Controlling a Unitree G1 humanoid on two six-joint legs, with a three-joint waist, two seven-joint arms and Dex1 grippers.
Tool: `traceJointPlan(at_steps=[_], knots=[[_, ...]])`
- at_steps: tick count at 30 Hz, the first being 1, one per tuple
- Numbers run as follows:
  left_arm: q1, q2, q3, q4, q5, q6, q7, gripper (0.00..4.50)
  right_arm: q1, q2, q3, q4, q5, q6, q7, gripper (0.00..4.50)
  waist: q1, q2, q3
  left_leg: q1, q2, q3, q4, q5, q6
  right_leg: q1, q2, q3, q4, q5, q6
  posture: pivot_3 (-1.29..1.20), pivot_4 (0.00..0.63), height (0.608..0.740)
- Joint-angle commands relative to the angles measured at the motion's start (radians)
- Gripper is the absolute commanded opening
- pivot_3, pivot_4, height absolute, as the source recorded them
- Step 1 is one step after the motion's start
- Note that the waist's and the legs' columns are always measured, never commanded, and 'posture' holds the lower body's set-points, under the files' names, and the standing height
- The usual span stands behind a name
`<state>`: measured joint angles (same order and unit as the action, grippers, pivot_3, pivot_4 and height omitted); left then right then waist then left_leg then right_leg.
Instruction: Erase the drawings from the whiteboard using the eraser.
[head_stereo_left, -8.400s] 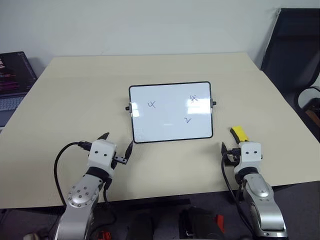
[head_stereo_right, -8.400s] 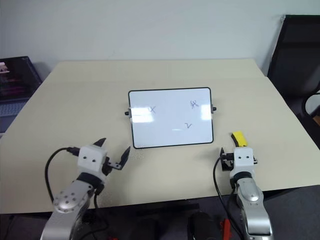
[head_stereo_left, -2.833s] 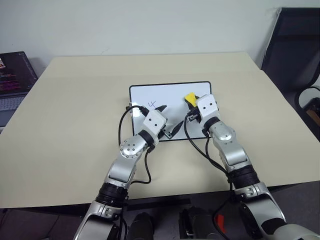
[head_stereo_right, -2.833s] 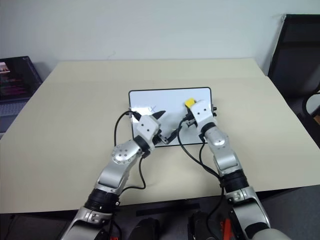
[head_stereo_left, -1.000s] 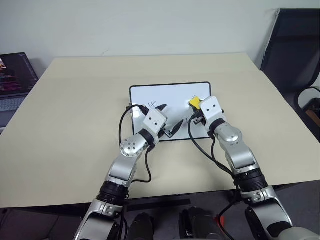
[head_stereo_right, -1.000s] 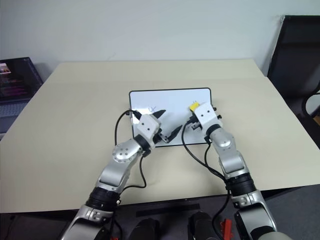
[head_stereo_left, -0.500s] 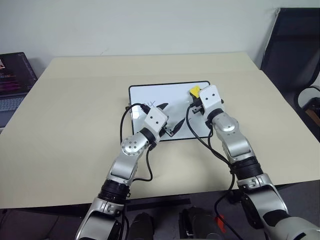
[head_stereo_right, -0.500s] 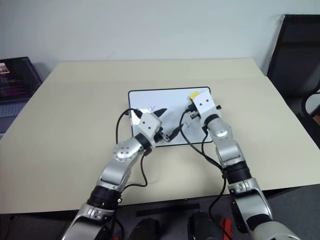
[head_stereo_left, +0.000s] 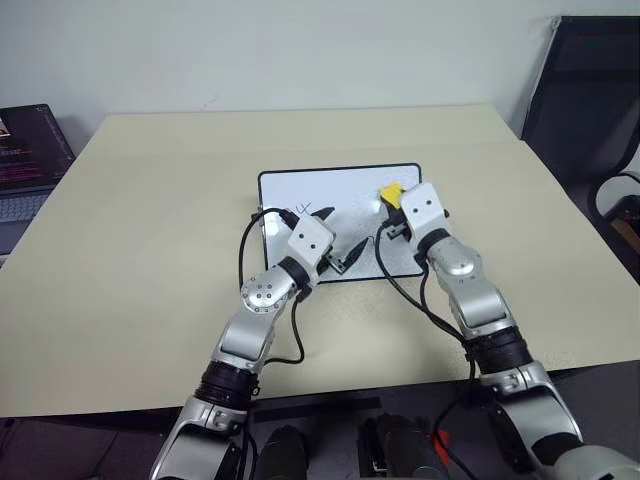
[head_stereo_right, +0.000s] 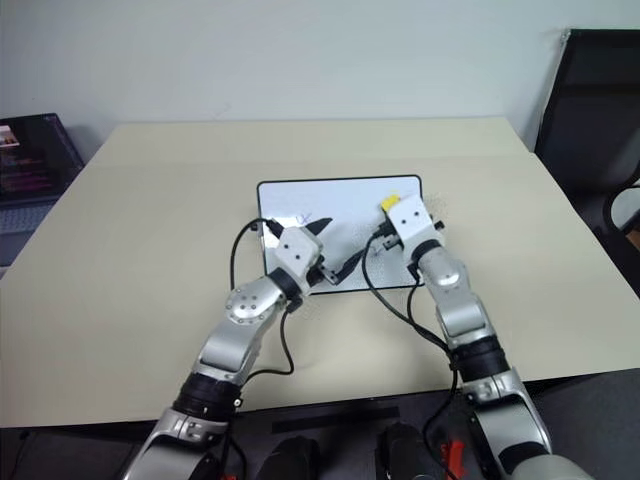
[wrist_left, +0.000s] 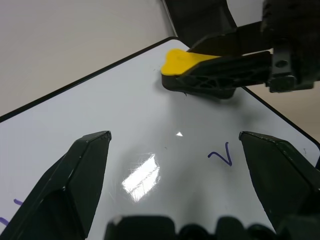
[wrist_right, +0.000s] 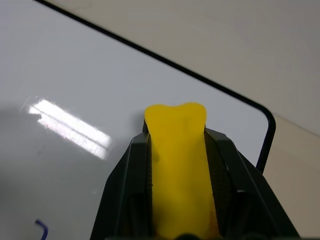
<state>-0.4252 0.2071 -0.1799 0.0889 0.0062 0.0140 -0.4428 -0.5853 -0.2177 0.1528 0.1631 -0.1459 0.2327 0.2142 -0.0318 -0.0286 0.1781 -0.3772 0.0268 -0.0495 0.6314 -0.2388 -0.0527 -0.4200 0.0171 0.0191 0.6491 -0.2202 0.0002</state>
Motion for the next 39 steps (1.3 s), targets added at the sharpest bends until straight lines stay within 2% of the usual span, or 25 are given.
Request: traceJointPlan(at_steps=[1, 12, 28, 39], knots=[[-0.001, 0.0, 0.004, -0.048, 0.005, -0.012, 0.007, 4.5, 0.046, -0.018, 0.004, -0.022, -0.018, 0.065, 0.014, 1.13, 0.0, 0.0, 0.0, 0.001, 0.0, 0.0, 0.0, 0.0, 0.0, 0.0, 0.0, 0.0, 0.0, 0.0, 0.0, 0.0, 0.15, 0.74], [-0.018, -0.002, 0.01, -0.028, 0.001, -0.013, 0.006, 4.5, 0.085, -0.047, -0.009, -0.072, -0.016, 0.106, 0.021, 1.13, 0.001, 0.0, 0.0, 0.001, 0.0, 0.0, 0.0, 0.0, 0.0, 0.001, 0.0, 0.0, 0.0, 0.0, 0.0, 0.0, 0.15, 0.74], [-0.03, 0.006, 0.017, -0.017, 0.0, -0.017, 0.003, 4.5, -0.089, 0.043, -0.009, 0.104, -0.006, -0.062, -0.046, 1.13, -0.003, 0.0, 0.0, -0.001, 0.0, 0.0, -0.001, 0.0, 0.0, -0.001, 0.0, 0.0, -0.001, 0.0, 0.0, 0.0, 0.15, 0.74], [0.005, 0.003, 0.009, -0.058, 0.009, -0.014, 0.008, 4.5, -0.01, 0.014, 0.028, 0.065, -0.024, -0.012, 0.015, 1.13, -0.003, 0.0, 0.0, 0.0, 0.0, 0.0, -0.001, 0.0, 0.0, 0.0, 0.0, 0.0, 0.0, 0.0, 0.0, 0.0, 0.15, 0.74]])
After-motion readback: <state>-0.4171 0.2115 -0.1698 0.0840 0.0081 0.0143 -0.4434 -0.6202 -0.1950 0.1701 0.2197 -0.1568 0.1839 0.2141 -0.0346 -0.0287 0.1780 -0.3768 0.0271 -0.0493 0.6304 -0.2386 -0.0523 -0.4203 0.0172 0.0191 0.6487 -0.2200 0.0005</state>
